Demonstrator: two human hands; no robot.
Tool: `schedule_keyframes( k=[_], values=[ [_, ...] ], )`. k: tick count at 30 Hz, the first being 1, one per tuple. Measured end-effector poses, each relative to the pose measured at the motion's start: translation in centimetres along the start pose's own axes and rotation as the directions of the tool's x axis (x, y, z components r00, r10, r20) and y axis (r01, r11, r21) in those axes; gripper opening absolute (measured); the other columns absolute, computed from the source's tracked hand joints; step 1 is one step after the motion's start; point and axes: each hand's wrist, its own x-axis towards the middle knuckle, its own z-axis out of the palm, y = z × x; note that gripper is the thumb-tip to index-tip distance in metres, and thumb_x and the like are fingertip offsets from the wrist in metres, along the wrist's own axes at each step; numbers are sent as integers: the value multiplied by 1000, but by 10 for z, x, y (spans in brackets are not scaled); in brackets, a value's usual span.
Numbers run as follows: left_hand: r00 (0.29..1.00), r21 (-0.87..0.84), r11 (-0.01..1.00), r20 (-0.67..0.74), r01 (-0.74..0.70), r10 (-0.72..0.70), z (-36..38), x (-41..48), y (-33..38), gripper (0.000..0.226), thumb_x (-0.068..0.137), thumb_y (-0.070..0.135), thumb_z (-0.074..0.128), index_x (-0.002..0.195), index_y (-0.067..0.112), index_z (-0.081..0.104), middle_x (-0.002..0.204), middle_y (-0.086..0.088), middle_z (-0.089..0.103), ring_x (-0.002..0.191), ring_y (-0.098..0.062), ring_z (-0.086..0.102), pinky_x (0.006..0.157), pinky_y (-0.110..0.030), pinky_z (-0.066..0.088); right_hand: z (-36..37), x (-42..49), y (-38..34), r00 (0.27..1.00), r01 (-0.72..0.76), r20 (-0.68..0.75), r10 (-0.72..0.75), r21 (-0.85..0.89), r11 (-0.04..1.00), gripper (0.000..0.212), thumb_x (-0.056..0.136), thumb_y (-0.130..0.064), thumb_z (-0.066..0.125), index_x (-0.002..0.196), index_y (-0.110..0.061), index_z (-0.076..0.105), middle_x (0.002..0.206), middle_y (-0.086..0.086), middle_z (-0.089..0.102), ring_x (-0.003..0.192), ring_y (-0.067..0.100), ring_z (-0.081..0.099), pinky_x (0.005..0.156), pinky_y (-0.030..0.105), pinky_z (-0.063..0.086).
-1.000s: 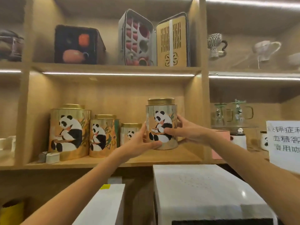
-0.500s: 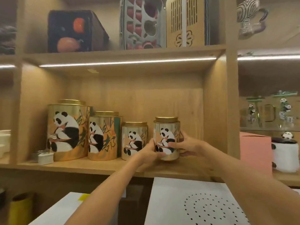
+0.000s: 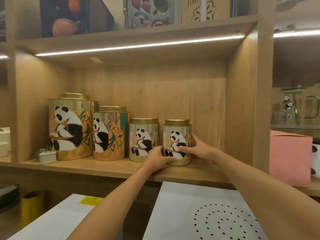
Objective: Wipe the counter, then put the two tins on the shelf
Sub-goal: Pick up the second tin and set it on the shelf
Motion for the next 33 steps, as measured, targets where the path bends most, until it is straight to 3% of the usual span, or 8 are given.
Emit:
schedule_keyframes(
  k=[3,6,9,13,19,22,27,33],
  values=[
    [998,11,1000,-53,-18,19,5,0,-7,53,82,35,74,126,14,53,109,4,60,94,-10,53,83,-28,47,8,4,9,1000,24,-13,-24,11,1000,100,79,-38,75,153,-31,8,156,4,30,139,27,35,107,32,33],
    [991,88,995,-124,-38,49,11,2,-15,51,80,43,74,119,17,55,104,4,61,90,-11,56,80,-29,51,16,1,24,991,51,-125,-47,26,998,100,77,-45,75,153,-31,11,157,2,30,139,25,34,105,32,33],
    [986,136,989,-148,-51,72,12,3,-18,53,80,47,72,119,16,54,102,6,58,90,-11,54,76,-28,49,17,-1,31,975,85,-207,-75,42,995,105,73,-40,80,153,-28,13,156,4,31,136,25,37,104,34,36],
    [980,242,968,-167,-69,112,14,6,-20,60,71,62,70,111,19,54,103,3,62,90,-15,58,80,-35,56,17,1,32,977,97,-189,-94,8,995,99,75,-34,80,152,-26,17,152,5,37,122,16,43,95,28,41],
    [965,276,960,-232,-56,123,18,5,-22,58,74,63,69,106,17,56,97,0,63,89,-16,59,79,-36,57,20,1,35,970,67,-225,-92,-117,991,96,73,-50,76,150,-26,25,152,4,39,133,24,43,99,32,41],
    [955,342,939,-262,-46,142,17,3,-21,60,75,67,64,104,15,58,95,-1,65,89,-18,60,79,-37,56,22,2,32,973,46,-216,-82,-166,985,92,75,-49,75,149,-20,30,151,5,42,132,24,43,95,29,39],
    [948,365,930,-281,-36,147,16,0,-19,62,74,70,62,101,14,60,92,-2,67,87,-20,61,75,-37,56,21,4,34,974,2,-224,-40,-168,986,101,68,-47,81,149,-18,28,151,6,42,131,24,46,99,34,43],
    [950,366,931,-285,-16,128,15,-7,-14,51,79,62,65,95,13,62,84,-2,67,78,-17,63,71,-35,57,21,0,31,980,3,-196,-35,-161,987,94,73,-41,79,149,-13,31,151,8,43,133,23,46,99,30,40]
  ],
)
